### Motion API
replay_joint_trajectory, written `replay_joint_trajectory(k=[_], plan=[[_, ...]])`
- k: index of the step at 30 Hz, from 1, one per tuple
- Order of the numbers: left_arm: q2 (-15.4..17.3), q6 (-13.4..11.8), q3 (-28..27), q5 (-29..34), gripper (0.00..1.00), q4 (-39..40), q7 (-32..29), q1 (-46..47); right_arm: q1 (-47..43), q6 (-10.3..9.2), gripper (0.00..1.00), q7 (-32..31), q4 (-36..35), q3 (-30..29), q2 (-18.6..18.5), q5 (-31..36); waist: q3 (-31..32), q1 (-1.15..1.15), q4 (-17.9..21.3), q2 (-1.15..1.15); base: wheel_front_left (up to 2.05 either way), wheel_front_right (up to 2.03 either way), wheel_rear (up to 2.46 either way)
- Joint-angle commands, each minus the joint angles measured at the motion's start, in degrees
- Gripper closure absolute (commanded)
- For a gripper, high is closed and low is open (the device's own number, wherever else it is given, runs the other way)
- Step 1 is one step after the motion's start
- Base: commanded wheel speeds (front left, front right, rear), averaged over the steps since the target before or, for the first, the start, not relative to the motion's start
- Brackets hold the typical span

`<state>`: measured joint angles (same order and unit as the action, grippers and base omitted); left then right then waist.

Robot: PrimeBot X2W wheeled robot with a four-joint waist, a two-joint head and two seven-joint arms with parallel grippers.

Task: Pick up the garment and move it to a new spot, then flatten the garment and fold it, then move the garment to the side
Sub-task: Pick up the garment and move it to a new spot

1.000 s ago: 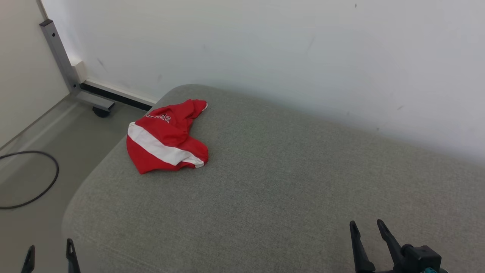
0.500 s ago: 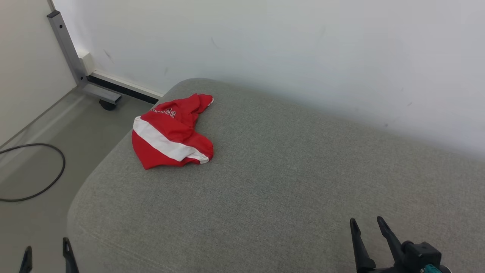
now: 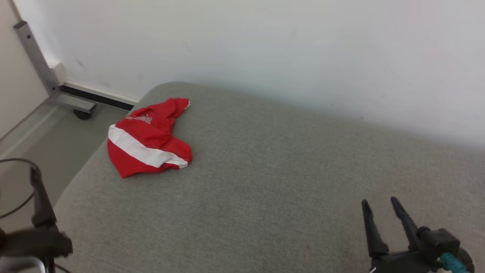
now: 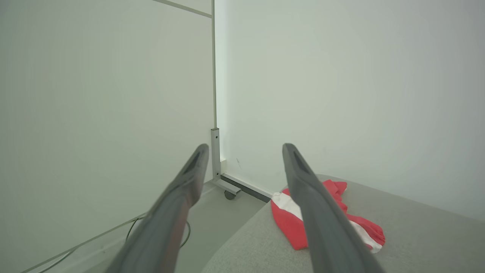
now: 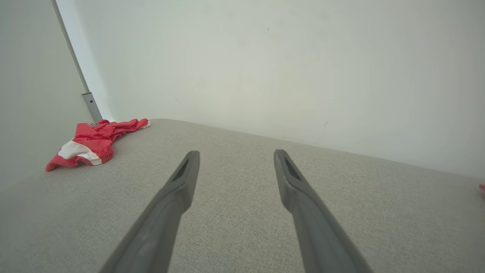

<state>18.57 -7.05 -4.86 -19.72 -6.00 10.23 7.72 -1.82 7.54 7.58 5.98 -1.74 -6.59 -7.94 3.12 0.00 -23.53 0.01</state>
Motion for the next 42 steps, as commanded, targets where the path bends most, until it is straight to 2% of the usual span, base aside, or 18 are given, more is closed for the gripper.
replay_joint_trajectory(k=[1,6,14,21,24,30,35,42], plan=[[0.4,0.3,-0.2,-0.1,0.0,-0.7,-0.3,2.6,1.1,-0.14,0.0,-0.5,-0.9,0.0,-0.7,0.2,-7.6,0.0,8.0,-0.01,0.0,0.0,0.0],[1.7,1.0,-0.6,-1.6,0.0,-3.2,-1.0,10.3,3.6,-0.13,0.0,-1.4,-4.5,-0.7,-1.8,0.1,-12.4,0.0,12.4,-0.01,0.0,0.0,0.0],[5.9,2.5,-2.6,-4.1,0.0,-11.4,-3.6,22.9,7.0,-0.13,0.0,-2.9,-11.9,-1.6,-2.0,0.4,-21.2,0.0,20.7,-0.01,0.0,0.0,0.0],[10.0,4.3,-3.1,-5.3,0.0,-20.5,-6.2,30.4,7.9,-0.13,0.0,-3.0,-15.9,-2.7,-1.6,0.5,-25.4,0.0,25.0,-0.01,0.0,0.0,0.0],[11.3,4.6,-3.1,-5.7,0.0,-25.0,-7.7,33.0,7.9,-0.13,0.0,-3.1,-17.0,-3.1,-1.6,0.3,-26.9,0.0,26.0,-0.01,0.0,0.0,0.0],[13.8,3.4,-2.1,-4.7,0.0,-34.9,-12.0,36.3,7.8,-0.13,0.0,-3.0,-17.7,-3.8,-1.6,0.0,-29.3,0.0,27.1,-0.01,0.0,0.0,0.0],[14.0,4.3,-1.6,-6.2,0.0,-41.6,-17.2,38.4,7.4,-0.13,0.0,-3.1,-18.2,-4.6,-1.7,0.2,-30.6,0.0,27.0,-0.01,0.0,0.0,0.0],[13.0,3.8,-1.1,-8.0,0.0,-48.6,-25.7,40.9,7.7,-0.13,0.0,-3.6,-18.9,-4.7,-2.0,0.8,-31.1,0.0,26.2,-0.01,0.0,0.0,0.0]])
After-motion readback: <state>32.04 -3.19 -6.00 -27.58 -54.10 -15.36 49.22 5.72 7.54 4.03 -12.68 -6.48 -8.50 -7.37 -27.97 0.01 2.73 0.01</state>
